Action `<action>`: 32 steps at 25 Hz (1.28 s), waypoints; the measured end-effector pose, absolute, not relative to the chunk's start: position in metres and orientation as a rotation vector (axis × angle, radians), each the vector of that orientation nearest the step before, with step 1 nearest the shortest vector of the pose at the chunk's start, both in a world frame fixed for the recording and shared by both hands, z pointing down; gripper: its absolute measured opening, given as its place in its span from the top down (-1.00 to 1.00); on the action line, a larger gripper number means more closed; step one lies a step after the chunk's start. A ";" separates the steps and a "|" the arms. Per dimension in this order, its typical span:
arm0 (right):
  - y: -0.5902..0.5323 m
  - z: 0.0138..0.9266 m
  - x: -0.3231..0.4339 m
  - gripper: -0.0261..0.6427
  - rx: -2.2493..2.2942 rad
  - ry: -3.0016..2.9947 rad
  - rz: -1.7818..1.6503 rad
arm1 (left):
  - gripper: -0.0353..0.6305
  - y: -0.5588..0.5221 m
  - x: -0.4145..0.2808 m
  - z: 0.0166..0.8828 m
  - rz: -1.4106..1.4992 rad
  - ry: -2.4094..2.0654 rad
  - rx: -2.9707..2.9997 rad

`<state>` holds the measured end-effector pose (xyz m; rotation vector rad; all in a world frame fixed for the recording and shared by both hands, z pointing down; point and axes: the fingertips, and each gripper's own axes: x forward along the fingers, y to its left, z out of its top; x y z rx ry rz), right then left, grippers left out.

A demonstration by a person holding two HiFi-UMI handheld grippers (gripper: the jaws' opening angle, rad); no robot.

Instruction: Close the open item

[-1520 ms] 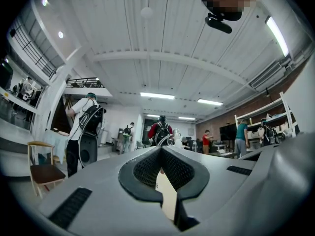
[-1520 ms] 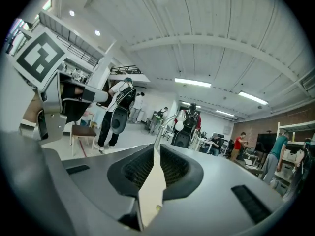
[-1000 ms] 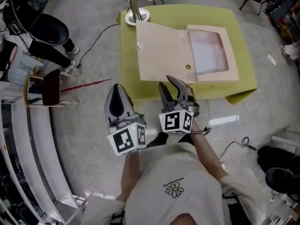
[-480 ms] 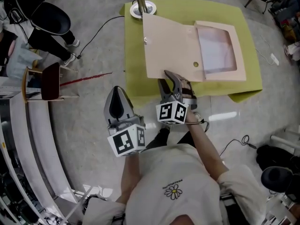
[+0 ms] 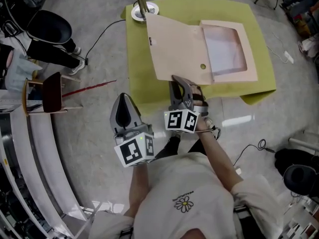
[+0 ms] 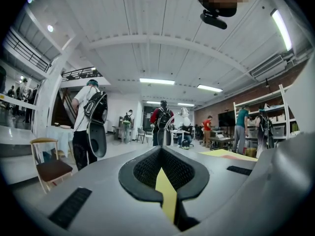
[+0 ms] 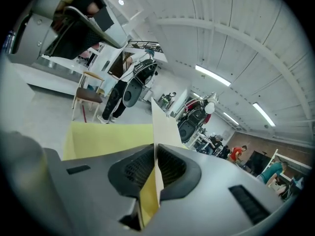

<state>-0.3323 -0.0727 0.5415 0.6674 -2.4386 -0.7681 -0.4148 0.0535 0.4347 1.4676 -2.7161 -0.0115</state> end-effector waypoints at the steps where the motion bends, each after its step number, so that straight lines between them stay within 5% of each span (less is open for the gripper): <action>1: -0.075 0.537 -0.330 0.86 0.683 -2.440 -0.770 | 0.85 0.053 -0.413 0.434 -0.012 -2.715 1.476; 15: -0.110 0.489 -0.279 0.88 0.893 -2.579 -0.498 | 0.85 0.022 -0.386 0.415 -0.012 -2.723 1.545; 32: -0.196 0.464 -0.109 0.88 1.389 -2.608 0.165 | 0.85 -0.085 -0.276 0.392 -0.030 -2.543 1.897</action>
